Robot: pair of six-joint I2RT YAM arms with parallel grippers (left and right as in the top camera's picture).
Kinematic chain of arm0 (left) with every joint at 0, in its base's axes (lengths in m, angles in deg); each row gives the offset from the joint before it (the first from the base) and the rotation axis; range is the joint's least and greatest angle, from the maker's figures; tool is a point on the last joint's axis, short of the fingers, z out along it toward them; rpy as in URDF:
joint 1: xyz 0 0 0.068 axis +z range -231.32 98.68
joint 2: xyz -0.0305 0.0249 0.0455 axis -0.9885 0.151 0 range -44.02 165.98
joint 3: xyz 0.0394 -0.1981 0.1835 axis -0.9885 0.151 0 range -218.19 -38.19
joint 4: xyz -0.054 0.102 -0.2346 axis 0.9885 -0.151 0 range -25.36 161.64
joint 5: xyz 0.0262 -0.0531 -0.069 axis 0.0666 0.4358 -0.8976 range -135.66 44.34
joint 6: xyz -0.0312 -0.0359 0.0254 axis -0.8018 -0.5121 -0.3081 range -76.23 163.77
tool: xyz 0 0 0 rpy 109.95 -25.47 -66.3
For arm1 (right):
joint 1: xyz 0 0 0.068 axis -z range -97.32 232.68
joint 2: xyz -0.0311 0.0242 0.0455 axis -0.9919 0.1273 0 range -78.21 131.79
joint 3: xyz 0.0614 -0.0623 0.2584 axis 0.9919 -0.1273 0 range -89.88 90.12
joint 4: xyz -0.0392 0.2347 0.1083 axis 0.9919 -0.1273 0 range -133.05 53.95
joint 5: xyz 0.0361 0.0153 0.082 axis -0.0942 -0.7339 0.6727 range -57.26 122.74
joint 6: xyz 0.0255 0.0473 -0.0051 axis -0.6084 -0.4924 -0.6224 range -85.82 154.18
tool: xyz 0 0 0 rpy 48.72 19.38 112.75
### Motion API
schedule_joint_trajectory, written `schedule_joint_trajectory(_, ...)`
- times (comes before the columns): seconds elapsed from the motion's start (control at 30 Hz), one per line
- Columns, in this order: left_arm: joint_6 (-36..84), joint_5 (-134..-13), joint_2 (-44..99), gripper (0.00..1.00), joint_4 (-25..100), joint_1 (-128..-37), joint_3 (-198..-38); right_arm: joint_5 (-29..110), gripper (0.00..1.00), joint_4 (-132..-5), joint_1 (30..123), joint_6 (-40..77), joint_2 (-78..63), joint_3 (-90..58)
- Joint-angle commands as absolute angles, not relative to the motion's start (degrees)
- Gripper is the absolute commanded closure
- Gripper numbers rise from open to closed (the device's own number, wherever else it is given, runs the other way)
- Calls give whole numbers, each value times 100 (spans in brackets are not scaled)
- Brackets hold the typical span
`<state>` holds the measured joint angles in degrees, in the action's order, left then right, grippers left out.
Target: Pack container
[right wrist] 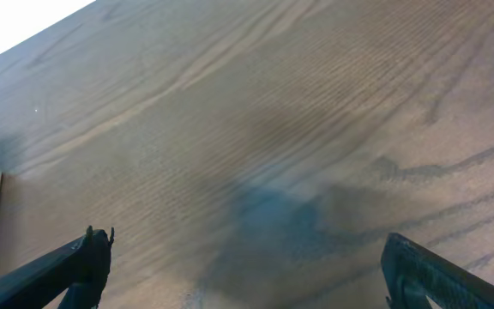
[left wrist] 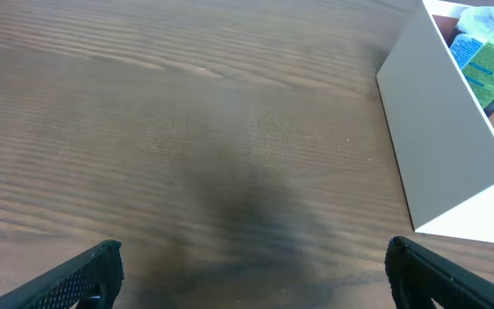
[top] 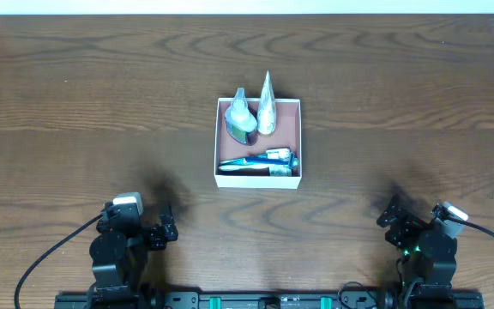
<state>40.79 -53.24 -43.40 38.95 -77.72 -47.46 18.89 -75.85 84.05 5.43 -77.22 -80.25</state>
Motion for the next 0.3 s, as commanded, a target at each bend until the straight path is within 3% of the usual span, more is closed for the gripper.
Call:
schedule_joint_trajectory(0.0, 4070, -5405, -4379, 2, 3919, -7787, -4683, 1867, 1, -7602, 8346, 464, -7761, -8036)
schedule_joint_trajectory(0.27, 4070, -5405, -4379, 2, 3919, -7787, -4683, 1865, 1, -7600, 8346, 464, -7761, -8036)
